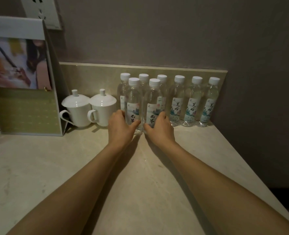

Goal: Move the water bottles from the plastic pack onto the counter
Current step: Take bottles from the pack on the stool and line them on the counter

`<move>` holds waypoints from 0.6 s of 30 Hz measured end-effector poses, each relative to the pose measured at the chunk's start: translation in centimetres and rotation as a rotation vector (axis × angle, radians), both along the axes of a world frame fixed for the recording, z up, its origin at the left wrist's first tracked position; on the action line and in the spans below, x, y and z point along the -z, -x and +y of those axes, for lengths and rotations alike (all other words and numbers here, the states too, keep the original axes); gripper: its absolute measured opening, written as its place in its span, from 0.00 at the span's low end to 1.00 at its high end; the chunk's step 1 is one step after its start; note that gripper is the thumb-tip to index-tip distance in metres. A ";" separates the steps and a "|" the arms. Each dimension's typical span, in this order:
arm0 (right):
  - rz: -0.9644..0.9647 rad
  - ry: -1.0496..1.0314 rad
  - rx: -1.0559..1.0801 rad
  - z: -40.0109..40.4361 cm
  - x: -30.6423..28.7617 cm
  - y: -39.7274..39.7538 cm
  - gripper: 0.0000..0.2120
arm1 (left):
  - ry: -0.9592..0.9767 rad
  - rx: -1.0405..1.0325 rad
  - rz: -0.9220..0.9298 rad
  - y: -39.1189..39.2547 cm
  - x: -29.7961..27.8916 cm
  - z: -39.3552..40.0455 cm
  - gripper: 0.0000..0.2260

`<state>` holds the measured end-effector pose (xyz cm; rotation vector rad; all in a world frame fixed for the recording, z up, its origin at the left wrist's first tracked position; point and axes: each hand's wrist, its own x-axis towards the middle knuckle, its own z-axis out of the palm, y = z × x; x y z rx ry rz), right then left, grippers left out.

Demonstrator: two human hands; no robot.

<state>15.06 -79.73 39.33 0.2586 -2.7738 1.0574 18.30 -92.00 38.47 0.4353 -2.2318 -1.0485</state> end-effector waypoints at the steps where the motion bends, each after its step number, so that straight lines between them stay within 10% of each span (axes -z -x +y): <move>1: -0.002 -0.002 -0.004 0.0 0.0 0.0 0.35 | -0.003 0.000 -0.002 0.1 0.1 0.0 0.17; 18: -0.003 0.024 0.028 -0.3 0.0 -0.4 0.34 | 0.002 0.039 0.001 -0.5 -0.3 -0.2 0.19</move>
